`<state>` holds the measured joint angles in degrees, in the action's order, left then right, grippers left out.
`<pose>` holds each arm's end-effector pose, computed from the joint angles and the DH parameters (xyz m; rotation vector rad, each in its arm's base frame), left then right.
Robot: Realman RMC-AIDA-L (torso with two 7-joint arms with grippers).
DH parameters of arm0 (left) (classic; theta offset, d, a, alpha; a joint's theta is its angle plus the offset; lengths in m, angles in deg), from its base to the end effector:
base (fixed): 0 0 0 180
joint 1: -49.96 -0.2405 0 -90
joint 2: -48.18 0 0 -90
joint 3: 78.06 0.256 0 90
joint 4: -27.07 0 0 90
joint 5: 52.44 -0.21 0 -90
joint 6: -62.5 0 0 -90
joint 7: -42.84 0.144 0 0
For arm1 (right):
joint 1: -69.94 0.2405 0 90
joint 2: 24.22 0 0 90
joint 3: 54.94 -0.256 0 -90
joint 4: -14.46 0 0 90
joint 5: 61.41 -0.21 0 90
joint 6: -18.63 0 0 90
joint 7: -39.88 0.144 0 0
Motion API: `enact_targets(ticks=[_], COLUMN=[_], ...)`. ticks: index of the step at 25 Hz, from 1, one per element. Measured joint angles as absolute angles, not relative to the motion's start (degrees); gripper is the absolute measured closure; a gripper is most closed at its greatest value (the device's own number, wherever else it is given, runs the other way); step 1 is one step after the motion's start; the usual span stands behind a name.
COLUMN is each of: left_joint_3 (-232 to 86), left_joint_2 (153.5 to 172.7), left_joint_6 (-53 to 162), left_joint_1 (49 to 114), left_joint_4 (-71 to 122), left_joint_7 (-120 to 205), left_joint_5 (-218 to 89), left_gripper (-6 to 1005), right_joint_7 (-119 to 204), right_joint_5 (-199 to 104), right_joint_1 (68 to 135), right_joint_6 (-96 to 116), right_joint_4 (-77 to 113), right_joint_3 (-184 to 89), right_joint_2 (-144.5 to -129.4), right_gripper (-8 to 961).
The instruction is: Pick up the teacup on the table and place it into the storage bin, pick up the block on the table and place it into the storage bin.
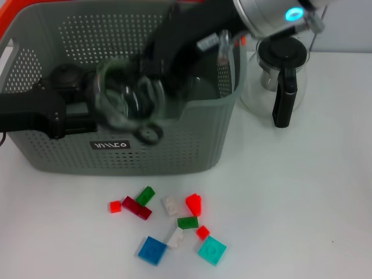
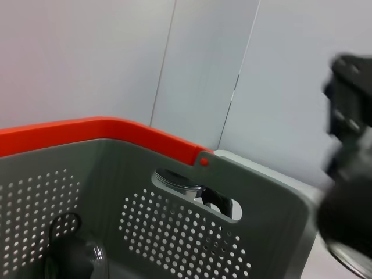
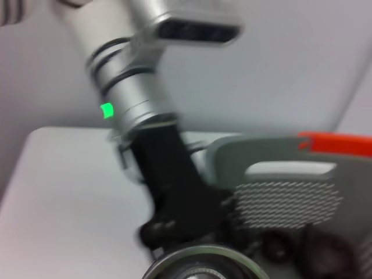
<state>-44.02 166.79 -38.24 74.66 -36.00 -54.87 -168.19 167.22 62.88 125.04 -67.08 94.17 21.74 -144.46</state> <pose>-0.2560 0.3175 0.0879 -2.6280 -0.6888 -0.6359 -0.0187 0.3659 -0.0078 -2.9749 -0.0536 0.1266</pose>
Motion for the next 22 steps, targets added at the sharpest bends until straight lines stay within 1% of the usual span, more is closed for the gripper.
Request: enact_targets(ticks=[7,22], left_joint_3=[-44.05,-44.05], left_joint_2=[166.88,167.11], left_joint_6=[-38.49,-38.31], left_joint_1=[74.66,74.49], left_joint_4=[-35.94,-35.79], left_joint_7=[-54.96,-54.91], left_joint_5=[-168.04,-168.00], left_gripper=[372,371], right_joint_7=[166.91,167.59], right_joint_5=[68.73,75.86], right_joint_1=[125.91,132.21], right_joint_6=[-56.99,-31.27], right_joint_4=[91.20,67.52], right_joint_3=[21.03,29.61], right_joint_2=[-144.40,-144.75], right_gripper=[898,897])
